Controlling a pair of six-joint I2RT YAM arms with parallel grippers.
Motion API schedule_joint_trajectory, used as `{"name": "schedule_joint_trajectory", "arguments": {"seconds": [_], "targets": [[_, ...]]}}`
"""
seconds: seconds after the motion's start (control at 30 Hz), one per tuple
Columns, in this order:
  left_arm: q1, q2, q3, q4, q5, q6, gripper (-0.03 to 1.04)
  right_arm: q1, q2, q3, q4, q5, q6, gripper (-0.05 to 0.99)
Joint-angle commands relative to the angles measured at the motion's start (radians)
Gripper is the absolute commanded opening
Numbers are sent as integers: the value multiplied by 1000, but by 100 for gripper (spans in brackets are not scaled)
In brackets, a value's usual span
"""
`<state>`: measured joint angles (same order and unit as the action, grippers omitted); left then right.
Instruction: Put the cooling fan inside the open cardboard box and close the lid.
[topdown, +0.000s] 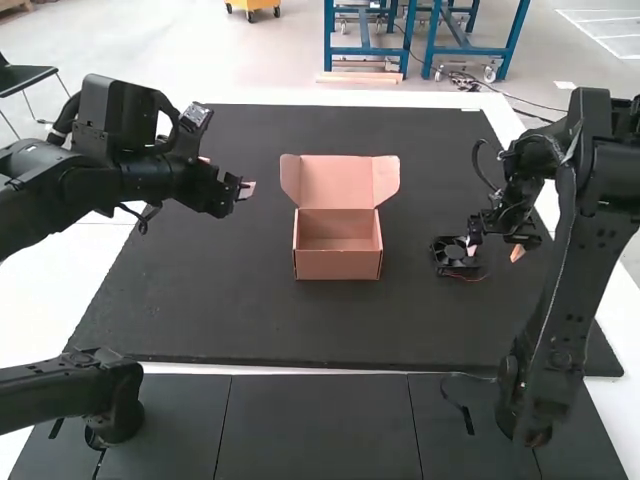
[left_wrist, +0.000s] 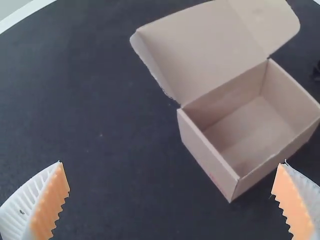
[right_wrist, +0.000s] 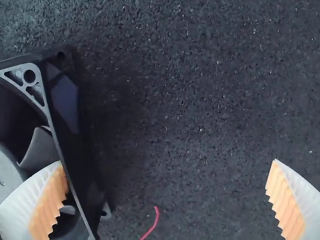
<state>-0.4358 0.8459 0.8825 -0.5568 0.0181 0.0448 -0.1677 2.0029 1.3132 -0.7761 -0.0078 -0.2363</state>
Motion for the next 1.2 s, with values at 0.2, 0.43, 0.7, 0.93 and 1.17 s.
{"name": "schedule_joint_trajectory", "arguments": {"seconds": [0.2,0.43,0.7,0.93,1.17], "targets": [[8,-7,39,8,-1,6,96,8,40,60,0,17,-1,87],[8,-7,46,8,-3,6,96,8,48,72,-9,0,0,56],[8,-7,47,5,-3,6,96,27,65,69,-95,-40,-12,45],[8,-15,55,-2,-3,4,96,51,66,55,-132,-92,-18,18],[8,-25,55,-11,-3,3,96,65,62,66,-126,-112,5,-2]]}}
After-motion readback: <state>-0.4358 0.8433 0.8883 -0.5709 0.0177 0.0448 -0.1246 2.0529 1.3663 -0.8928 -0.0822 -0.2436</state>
